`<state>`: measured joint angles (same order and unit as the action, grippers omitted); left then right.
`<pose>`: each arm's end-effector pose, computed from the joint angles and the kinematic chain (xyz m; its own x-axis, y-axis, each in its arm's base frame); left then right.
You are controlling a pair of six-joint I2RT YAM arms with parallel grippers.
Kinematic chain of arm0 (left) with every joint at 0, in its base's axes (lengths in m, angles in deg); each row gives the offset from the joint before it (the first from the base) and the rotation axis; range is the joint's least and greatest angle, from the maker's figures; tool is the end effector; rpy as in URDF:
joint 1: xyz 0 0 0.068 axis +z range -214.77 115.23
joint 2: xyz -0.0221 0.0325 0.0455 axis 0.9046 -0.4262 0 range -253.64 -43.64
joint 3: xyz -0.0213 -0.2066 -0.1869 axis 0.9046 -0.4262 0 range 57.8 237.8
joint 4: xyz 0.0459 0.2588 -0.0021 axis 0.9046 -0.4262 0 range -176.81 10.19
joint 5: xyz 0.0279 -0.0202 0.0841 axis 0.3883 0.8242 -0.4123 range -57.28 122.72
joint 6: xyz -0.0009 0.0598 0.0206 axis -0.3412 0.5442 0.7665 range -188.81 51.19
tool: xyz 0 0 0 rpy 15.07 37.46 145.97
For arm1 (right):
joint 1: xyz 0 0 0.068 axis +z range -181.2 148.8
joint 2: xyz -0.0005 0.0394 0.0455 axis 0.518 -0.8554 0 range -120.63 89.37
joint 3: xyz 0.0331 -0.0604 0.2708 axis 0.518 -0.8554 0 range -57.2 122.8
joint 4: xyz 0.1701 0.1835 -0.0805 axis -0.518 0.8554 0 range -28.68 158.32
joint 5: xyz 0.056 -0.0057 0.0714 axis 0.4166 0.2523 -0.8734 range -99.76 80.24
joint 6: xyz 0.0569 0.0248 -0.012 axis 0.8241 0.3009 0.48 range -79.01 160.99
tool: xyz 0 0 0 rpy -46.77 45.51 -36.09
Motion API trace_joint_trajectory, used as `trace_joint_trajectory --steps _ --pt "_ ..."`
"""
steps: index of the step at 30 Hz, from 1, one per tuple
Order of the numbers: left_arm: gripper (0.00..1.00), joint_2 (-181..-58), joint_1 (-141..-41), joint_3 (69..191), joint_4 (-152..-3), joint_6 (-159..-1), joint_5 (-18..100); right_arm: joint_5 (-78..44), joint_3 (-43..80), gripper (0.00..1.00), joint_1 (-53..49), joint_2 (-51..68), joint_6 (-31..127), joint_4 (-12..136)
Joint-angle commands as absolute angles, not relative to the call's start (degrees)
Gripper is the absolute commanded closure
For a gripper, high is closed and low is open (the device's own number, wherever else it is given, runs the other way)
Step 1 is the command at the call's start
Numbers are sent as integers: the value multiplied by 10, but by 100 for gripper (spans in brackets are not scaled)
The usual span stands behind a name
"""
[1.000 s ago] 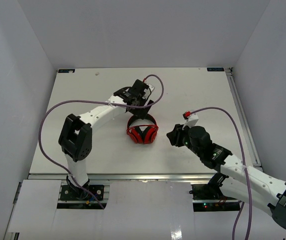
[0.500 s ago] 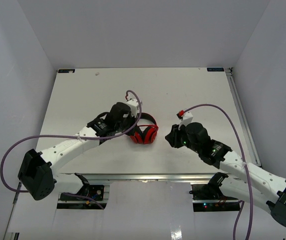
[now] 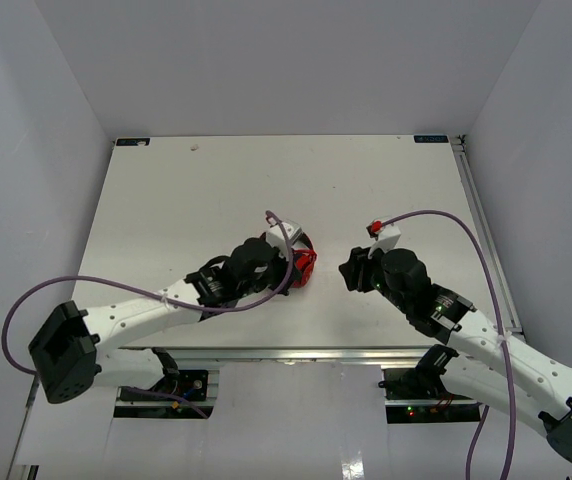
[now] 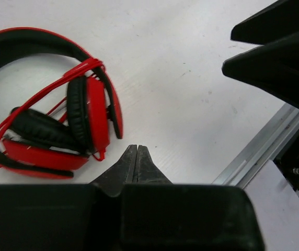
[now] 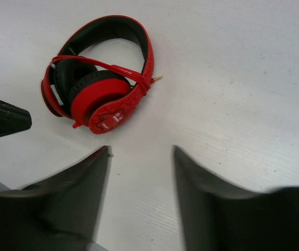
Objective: Wrap the headphones
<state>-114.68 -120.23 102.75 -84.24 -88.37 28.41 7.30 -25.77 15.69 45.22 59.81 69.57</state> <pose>0.1648 -0.2329 0.2530 -0.5340 0.1870 -0.8245 0.6430 0.7231 -0.2524 0.1414 0.1303 0.2632 -0.3963 0.0280 -0.9177 -0.4045 0.8920 0.2019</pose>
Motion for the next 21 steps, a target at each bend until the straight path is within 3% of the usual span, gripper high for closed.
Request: trace_joint_trajectory --steps 1,3,6,8,21 --pt "91 -1032 -1202 939 -703 -864 183 62 -259 19 158 471 588 676" --pt "64 -983 -1202 893 -672 -852 147 78 -264 5 158 481 591 676" --pt "19 -928 -1202 838 -658 -832 107 88 -264 10 158 492 598 680" --pt "5 -904 -1202 835 -680 -845 61 92 -263 10 158 503 610 687" --pt "2 -855 -1202 825 -706 -858 13 144 -253 10 159 533 643 715"
